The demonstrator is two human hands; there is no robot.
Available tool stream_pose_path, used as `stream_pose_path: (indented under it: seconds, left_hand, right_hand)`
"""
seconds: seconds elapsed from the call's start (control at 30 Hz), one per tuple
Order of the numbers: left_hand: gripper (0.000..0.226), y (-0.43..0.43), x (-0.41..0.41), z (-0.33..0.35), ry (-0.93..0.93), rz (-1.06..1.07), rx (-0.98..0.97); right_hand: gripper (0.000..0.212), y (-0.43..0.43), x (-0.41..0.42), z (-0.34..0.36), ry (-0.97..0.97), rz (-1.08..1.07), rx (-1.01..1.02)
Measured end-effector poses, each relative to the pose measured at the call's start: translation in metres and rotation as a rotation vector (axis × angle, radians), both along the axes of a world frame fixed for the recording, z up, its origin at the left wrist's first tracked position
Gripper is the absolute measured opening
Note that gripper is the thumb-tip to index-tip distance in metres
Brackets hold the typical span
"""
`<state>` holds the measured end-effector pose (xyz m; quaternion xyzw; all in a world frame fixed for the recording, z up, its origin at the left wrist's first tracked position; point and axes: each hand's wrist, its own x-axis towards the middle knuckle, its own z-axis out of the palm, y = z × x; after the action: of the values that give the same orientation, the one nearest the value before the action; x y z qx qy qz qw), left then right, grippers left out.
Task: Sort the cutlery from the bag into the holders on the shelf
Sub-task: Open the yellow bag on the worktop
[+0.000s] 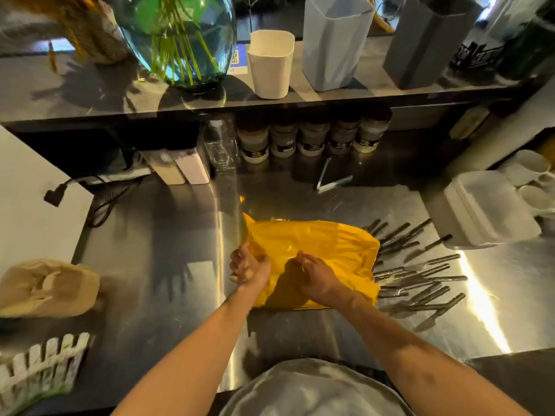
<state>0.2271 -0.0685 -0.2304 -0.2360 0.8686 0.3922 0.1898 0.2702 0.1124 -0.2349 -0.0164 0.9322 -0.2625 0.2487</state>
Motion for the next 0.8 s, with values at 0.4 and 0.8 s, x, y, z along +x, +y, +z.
stream_pose_path:
  seconds: [0.4, 0.8]
  left_hand:
    - [0.017, -0.016, -0.009, -0.018, -0.058, 0.095, 0.094]
    - [0.007, -0.039, -0.003, -0.009, 0.136, 0.333, -0.047]
  right_hand:
    - [0.093, -0.002, 0.013, -0.001, -0.076, 0.076, 0.059]
    - [0.095, -0.034, -0.007, -0.008, -0.014, 0.177, 0.007]
